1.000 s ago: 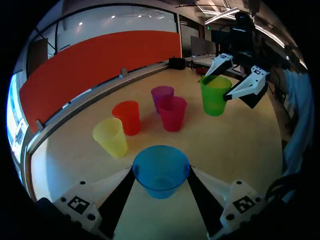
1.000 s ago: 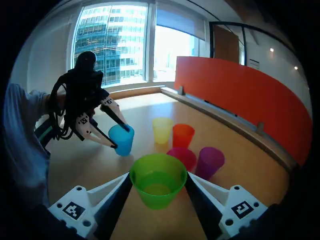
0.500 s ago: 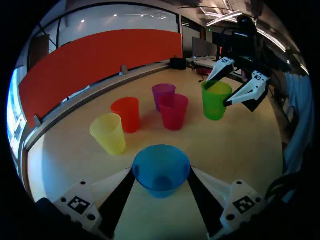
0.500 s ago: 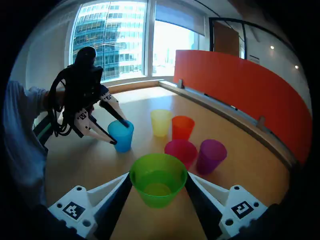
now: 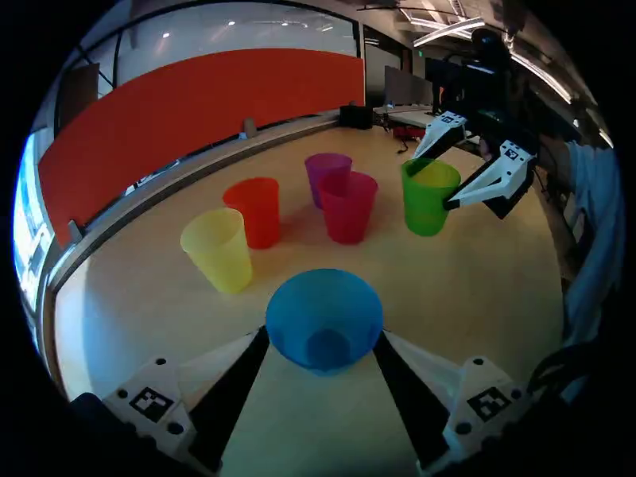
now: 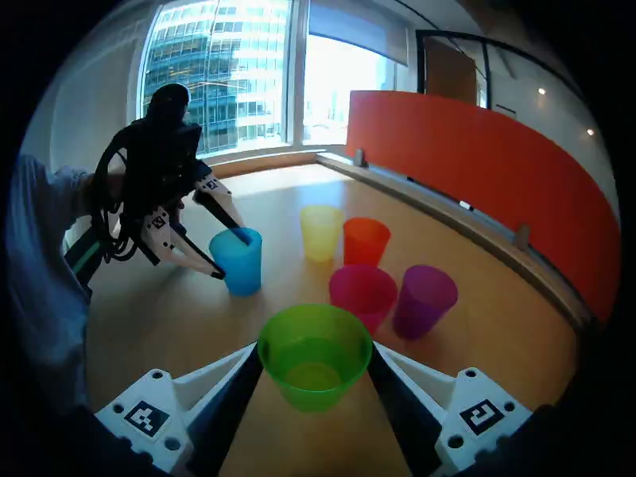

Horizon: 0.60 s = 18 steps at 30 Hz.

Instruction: Pour water

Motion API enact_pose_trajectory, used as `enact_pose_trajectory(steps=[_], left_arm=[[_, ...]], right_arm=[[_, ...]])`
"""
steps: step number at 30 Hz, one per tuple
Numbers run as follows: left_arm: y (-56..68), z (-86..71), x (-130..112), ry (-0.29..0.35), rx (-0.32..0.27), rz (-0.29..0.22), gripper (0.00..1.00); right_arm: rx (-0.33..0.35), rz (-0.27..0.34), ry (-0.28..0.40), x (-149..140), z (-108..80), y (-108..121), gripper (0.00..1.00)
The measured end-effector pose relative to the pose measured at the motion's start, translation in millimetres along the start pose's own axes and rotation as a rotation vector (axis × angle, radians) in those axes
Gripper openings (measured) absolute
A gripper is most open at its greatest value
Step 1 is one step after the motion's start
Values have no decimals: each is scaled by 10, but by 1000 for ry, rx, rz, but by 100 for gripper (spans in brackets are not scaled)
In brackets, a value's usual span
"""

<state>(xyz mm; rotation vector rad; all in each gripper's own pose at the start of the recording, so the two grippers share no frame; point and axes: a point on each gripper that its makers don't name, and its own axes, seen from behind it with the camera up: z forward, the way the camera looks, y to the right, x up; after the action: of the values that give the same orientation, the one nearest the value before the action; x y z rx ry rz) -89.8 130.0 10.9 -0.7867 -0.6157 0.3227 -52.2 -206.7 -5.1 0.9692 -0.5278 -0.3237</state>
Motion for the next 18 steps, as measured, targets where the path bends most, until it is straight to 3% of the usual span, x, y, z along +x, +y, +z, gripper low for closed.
enact_pose_trajectory(steps=[6,18], left_arm=[[-31,-31,-114,-37,13,7,95],[-10,-104,-232,-49,19,-1,95]], right_arm=[[-2,2,-15,-99,63,-8,91],[-17,-4,-33,-227,137,9,91]])
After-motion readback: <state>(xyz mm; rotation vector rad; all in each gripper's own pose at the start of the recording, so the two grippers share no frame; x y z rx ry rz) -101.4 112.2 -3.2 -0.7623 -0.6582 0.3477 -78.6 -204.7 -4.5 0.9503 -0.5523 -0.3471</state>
